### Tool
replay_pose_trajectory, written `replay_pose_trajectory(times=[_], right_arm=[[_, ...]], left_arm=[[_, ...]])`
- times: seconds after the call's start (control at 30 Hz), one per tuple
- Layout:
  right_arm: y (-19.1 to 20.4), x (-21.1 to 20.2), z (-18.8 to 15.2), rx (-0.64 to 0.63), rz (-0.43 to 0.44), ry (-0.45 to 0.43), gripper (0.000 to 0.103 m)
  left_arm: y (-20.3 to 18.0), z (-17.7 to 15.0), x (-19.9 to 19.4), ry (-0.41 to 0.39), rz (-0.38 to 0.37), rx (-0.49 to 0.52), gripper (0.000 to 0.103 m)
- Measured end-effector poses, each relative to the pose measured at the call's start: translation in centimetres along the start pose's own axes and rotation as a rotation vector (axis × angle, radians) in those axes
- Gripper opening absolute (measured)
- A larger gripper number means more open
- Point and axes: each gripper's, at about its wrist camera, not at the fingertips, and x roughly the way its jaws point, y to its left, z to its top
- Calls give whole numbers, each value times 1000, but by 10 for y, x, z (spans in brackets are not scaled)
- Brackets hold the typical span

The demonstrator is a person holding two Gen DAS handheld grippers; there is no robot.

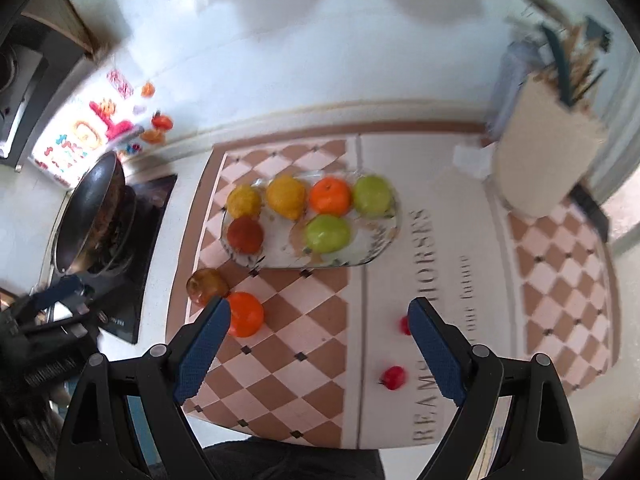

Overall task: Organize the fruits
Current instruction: 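Move the right tool toward the orange beside the red apple, then grasp the orange with the right tool while the left grasps the brown-red apple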

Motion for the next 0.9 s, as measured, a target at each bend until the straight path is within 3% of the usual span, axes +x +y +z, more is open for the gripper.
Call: replay_pose_trajectory(times=[0.17,0.33,0.5,0.63,0.9], right_arm=[[24,85,-1,-9,120,151,92],[56,172,-16,-12,195,320,92],[84,223,-30,-52,208,413,92],[101,240,-38,-141,150,413,67],[63,228,-49,-120,112,407,66]], left_arm=[[41,7,40,43,164,-38,100],[73,-1,87,151,244,-68,100],[85,-10,121,251,214,-103,100],[83,-10,145,308,146,-146,100],[58,-3,190,401,42,-100,101]])
